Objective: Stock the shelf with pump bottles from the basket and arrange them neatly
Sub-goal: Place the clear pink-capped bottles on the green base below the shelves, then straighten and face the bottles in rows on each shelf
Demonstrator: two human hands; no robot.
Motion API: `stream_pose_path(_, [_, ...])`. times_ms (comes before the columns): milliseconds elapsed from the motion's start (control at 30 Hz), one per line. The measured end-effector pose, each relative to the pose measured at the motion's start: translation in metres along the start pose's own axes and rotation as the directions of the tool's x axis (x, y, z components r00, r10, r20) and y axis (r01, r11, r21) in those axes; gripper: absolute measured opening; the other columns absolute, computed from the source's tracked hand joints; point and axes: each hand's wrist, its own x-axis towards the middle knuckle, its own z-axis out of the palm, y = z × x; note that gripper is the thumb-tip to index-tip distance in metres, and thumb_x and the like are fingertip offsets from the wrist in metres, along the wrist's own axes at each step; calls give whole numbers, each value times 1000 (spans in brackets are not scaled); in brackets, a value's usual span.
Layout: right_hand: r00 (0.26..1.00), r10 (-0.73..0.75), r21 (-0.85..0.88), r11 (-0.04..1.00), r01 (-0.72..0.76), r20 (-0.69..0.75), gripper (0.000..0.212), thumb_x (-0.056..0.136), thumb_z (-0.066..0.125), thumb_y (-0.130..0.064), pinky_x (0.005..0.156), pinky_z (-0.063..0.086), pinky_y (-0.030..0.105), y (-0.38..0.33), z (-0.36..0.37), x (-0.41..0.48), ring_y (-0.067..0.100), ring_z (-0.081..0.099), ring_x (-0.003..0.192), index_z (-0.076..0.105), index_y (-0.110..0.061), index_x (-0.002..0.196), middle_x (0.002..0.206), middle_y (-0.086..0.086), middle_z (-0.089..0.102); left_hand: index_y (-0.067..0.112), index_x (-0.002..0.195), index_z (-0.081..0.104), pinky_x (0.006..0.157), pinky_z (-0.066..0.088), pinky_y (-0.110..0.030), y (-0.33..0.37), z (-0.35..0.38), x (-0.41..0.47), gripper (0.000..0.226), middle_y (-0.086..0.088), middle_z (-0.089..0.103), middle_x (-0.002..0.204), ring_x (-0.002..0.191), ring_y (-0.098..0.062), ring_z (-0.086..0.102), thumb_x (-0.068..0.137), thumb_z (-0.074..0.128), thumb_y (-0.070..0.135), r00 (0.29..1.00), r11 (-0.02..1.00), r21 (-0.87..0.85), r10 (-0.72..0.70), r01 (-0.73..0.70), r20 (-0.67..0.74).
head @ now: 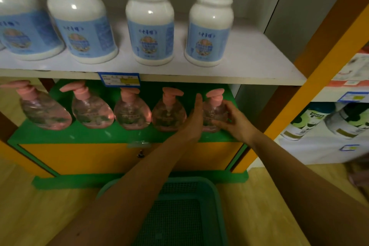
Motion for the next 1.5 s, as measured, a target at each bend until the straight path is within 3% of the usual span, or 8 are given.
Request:
stream_pose_path(233, [989,146,-93,984,-149,-34,78,86,57,-4,98,35,22,-30,4,-16,23,40,131,6,-10,145,146,11,36,11,137,32,107,26,-27,6,-3,-20,45,-13,37,144,130,-22,36,98,22,32,993,987,109,116,-116,5])
stream_pose_path(400, [988,106,-44,993,-112,-116,46,95,43,-24,90,38,27,-67,15,-59,25,49,119,32,-14,139,136,12,48,20,109,55,96,35,-10,7,-39,-56,33,0,55,118,103,-9,50,98,25,30,956,922,264,250,-283,152])
stream_pose_path(533, [991,39,25,999,-36,-128,32,94,44,-20,99,38,34,-110,29,-88,27,51,118,49,-13,126,130,14,53,29,80,53,61,39,0,31,-80,-106,28,13,49,77,71,1,43,97,32,21,908,823,395,411,-407,81])
stream_pose_path(667, [989,-33,81,996,45,-146,23,93,47,-15,93,48,39,-169,43,-115,25,58,105,58,-19,112,109,4,61,16,84,60,76,50,-28,61,-122,-152,25,-3,64,82,76,-12,60,95,38,14,826,694,512,560,-505,55])
stream_pose_path(933, [970,-211,123,967,225,-119,20,93,46,-16,76,48,23,-301,81,-143,14,61,86,60,-28,86,87,-9,65,20,88,60,82,48,-23,144,-193,-234,16,5,65,90,92,-7,58,91,46,12,671,655,513,717,-555,-189])
stream_pose_path(1167, [918,-392,144,907,396,-55,26,92,45,-5,97,46,29,-403,103,-118,15,60,101,59,-26,94,101,-5,65,20,97,57,80,47,-18,232,-236,-258,17,2,63,97,97,-13,58,91,46,8,537,574,496,811,-651,-233])
stream_pose_path(1300, [896,-442,155,889,431,43,38,94,41,-8,103,34,23,-458,112,-90,13,46,125,44,-18,130,134,0,49,18,114,52,95,47,-34,285,-248,-242,25,-3,59,116,109,-18,55,91,44,10,544,614,470,786,-634,-294])
stream_pose_path(1500, [898,-440,144,890,433,19,51,91,38,1,108,31,34,-517,131,-43,19,38,130,31,-18,137,135,0,44,10,136,33,73,42,-10,338,-254,-223,43,-10,49,130,100,-6,45,93,36,3,609,656,440,748,-614,-265])
